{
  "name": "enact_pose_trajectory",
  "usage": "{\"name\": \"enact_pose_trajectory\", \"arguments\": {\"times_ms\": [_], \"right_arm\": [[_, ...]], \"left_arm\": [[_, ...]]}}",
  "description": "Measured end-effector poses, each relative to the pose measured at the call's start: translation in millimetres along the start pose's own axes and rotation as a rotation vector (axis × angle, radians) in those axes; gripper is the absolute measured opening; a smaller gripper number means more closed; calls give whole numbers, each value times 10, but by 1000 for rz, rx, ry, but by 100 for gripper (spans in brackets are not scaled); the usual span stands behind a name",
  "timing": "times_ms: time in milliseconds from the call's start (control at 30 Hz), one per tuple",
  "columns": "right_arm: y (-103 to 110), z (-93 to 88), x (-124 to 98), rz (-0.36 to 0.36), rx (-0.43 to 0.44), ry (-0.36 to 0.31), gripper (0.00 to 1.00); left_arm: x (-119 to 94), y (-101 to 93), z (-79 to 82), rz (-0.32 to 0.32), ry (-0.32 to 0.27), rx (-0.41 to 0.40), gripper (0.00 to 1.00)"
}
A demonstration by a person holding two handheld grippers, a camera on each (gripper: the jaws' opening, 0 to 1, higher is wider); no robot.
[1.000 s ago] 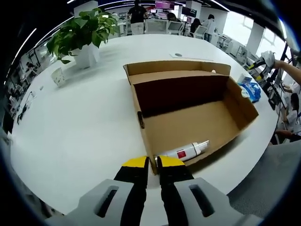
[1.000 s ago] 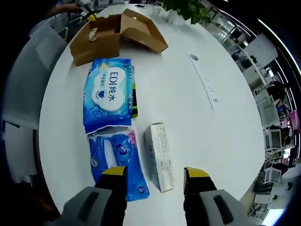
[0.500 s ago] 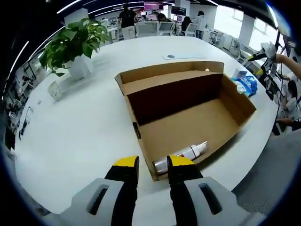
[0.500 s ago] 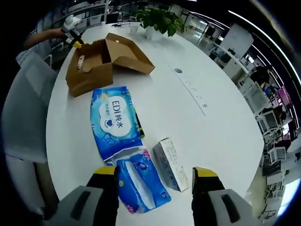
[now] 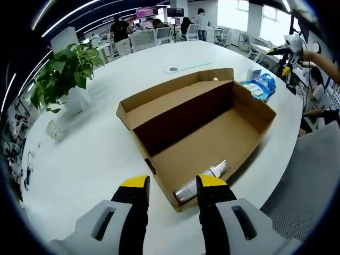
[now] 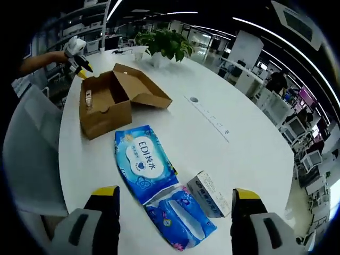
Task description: Operate the shoe box by opening the lid, removing the specified soft item, and placing it in the target area until the item is outside and the box remains undamaged.
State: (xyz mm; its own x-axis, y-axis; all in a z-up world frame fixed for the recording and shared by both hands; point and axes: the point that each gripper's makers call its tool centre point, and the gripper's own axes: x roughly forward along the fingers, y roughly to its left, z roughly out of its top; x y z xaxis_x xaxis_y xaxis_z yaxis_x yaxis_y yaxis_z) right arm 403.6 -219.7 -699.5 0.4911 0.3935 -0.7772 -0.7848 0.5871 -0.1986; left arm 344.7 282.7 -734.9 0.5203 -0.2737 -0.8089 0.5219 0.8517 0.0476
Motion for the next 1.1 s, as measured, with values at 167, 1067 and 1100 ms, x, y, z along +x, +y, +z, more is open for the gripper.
{"name": "enact_pose_trajectory", "arguments": {"times_ms": [167,1067,1100], "right_arm": [[162,61,-68,-23,42,-35,98],[887,406,-306,-64,79,-154,99],[904,405,-312,-64,81,-154,99]], "left_arm": [[13,-34,46,-41,19,66,40],[113,-242,168,-241,114,292,46],[121,-247,168,-251,118,306,46]]}}
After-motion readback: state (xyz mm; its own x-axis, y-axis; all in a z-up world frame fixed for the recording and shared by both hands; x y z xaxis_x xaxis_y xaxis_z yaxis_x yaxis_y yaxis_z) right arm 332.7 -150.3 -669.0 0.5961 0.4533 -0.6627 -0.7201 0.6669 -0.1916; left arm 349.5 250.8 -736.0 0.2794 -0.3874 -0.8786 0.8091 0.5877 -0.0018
